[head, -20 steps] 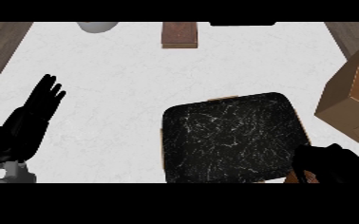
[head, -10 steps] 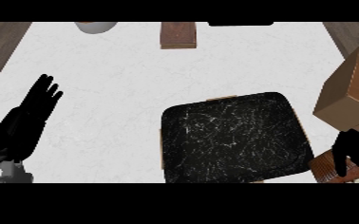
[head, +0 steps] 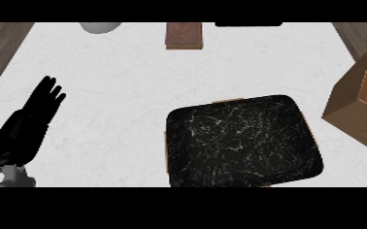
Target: Pick the cupcake from the tray and place it in the cardboard box
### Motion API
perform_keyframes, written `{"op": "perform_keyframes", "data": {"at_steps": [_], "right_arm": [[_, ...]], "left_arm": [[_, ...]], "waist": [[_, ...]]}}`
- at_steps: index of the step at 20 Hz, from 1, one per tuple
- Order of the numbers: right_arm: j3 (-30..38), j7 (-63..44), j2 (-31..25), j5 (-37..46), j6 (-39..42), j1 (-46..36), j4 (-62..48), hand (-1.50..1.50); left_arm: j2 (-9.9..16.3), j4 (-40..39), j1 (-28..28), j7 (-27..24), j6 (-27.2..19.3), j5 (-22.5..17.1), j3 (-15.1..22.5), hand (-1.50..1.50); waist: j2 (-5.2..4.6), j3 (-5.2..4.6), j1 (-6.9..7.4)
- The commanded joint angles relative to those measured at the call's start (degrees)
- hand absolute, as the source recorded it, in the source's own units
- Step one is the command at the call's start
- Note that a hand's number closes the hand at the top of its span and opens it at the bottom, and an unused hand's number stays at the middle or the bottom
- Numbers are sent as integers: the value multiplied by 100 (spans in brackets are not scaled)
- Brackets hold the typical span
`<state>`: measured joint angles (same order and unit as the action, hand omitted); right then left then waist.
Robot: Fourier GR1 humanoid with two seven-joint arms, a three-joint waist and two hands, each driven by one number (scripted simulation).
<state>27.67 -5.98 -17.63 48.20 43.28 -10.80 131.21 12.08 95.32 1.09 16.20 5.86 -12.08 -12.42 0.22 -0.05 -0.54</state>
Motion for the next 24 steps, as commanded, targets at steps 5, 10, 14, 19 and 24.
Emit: {"op": "perform_keyframes", "data": {"at_steps": [5,10,14,19,24], "right_arm": [[617,646,-921,-453,-311,-434,-1322,150],[779,1211,-1346,-578,-725,-570,-2179,150],[544,1780,-1269,-288,-1429,-350,-2982,150],[-44,2163,-956,146,-2227,-406,-4098,150],[55,1860,-1184,345,-1889,-158,-4833,150]], "left_arm": [[-124,-399,-64,-468,116,132,-15,0],[79,-629,413,-296,210,-26,-179,0],[-35,-205,226,68,149,8,16,0],[-157,264,119,273,-56,126,141,0],[-205,-180,-56,-316,97,291,145,0]], "waist": [[-32,5,75],[-30,5,56],[-27,7,67],[-30,10,112],[-38,6,91]]}}
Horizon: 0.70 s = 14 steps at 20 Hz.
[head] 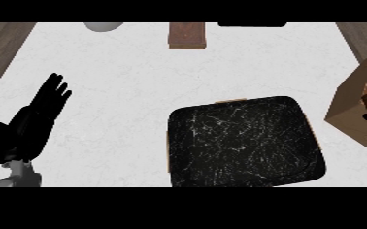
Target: Pick the cupcake from the tray and place it in the cardboard box
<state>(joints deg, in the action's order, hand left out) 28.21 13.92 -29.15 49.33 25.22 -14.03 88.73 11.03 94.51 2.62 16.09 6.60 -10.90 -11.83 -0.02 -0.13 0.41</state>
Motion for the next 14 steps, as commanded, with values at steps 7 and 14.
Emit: {"op": "perform_keyframes", "data": {"at_steps": [7,14], "right_arm": [[-100,849,-85,-80,-427,93,-1583,-150],[1263,519,580,-1800,-225,-508,-1699,-150]], "left_arm": [[40,60,-217,-152,148,-35,-108,0],[176,33,1,105,184,-167,-172,0]], "waist": [[-2,15,-7],[11,18,-48]]}}
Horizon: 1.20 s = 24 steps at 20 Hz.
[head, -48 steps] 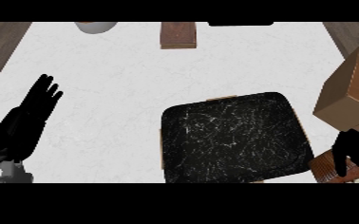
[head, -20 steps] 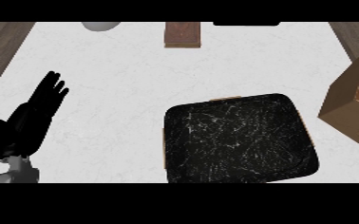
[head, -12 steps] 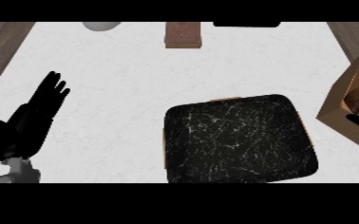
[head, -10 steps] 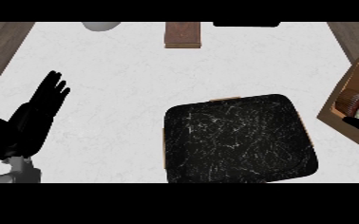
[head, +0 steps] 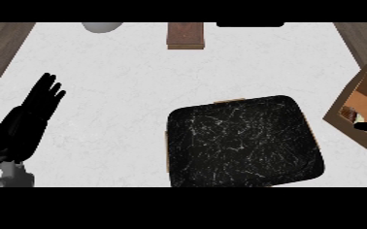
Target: Pick the cupcake from the tray and place it in the cardboard box
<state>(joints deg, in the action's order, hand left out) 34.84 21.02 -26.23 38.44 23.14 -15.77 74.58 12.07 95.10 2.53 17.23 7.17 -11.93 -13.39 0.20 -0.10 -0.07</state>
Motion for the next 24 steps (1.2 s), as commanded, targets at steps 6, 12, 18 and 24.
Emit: {"op": "perform_keyframes", "data": {"at_steps": [6,12,18,24], "right_arm": [[1599,-613,-453,-1850,748,-585,-873,-150],[2149,-677,-1795,-2384,1256,-788,-2229,-150],[1926,1021,-2553,-2245,1579,-285,-3768,-150],[1470,1516,-3004,-2122,1329,-643,-4664,-150]], "left_arm": [[27,235,-194,76,93,-173,-100,0],[-87,-235,117,-117,-32,68,7,0],[-261,139,42,112,-208,215,238,0],[-181,-245,281,-3,-143,289,224,0]], "waist": [[-3,14,17],[-35,14,-5],[-44,27,61],[-62,30,104]]}}
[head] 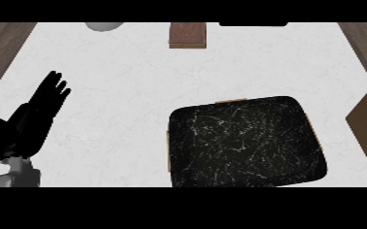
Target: Pick the cupcake from the tray and place it in the cardboard box
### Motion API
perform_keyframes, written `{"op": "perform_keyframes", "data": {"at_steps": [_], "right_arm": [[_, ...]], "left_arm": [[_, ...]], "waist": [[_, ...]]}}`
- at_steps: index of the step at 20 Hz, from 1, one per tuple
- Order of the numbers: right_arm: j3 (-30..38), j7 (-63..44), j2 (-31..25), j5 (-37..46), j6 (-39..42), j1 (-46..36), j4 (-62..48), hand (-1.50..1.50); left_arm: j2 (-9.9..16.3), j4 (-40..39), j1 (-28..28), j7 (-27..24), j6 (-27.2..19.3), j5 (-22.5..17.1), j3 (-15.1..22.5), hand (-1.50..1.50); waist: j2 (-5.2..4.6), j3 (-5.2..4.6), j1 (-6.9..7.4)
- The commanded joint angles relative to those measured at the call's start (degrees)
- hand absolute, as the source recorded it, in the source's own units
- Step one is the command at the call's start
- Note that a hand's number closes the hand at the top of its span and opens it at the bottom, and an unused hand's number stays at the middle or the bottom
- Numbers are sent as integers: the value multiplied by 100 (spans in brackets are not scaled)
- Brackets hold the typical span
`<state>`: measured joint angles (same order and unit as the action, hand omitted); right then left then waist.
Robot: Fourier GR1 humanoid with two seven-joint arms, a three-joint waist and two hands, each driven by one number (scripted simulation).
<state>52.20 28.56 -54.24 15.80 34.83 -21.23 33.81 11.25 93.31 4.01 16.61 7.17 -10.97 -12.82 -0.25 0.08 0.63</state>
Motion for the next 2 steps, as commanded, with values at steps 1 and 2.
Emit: {"op": "perform_keyframes", "data": {"at_steps": [1,2], "right_arm": [[-230,865,-383,88,283,28,-724,-150],[-192,901,-749,115,475,112,-857,-150]], "left_arm": [[-68,43,-232,-184,135,-75,2,0],[-33,-90,132,-84,-16,-21,-24,0]], "waist": [[-5,9,37],[-24,18,24]]}}
